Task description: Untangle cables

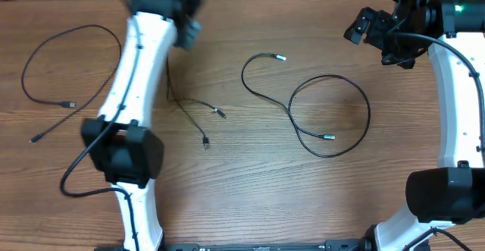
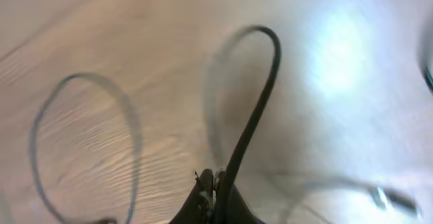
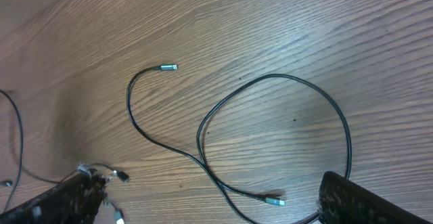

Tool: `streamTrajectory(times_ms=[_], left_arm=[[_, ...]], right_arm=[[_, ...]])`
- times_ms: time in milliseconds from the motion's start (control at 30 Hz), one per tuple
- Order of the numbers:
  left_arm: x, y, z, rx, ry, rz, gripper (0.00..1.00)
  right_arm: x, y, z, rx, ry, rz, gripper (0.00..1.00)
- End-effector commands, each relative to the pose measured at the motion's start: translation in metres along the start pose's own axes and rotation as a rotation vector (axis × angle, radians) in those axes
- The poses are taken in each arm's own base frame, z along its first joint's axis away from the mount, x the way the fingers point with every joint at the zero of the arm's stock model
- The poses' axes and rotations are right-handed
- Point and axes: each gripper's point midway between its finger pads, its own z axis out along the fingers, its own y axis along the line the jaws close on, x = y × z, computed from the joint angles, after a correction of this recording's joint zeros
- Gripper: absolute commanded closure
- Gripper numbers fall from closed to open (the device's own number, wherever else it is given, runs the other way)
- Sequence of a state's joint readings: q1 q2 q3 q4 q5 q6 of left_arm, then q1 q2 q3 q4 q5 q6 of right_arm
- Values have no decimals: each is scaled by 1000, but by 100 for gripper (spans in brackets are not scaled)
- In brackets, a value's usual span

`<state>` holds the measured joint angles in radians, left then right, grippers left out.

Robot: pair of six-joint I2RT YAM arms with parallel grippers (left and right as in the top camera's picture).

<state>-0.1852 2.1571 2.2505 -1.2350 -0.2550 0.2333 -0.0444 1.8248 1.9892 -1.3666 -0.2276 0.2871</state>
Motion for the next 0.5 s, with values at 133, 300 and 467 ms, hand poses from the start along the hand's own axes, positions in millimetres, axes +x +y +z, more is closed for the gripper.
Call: streamTrajectory(times_ms=[133,300,467], left_arm=[[17,189,-82,-219,-228,-660,96],[46,269,-141,-338,-368,-804,96],[70,303,-162,-395,-414,-891,96]], right_arm=[[1,-3,1,13,8,-26,0],[2,-3,1,14,10,-25,0],[2,-3,1,14,11,-25,0]])
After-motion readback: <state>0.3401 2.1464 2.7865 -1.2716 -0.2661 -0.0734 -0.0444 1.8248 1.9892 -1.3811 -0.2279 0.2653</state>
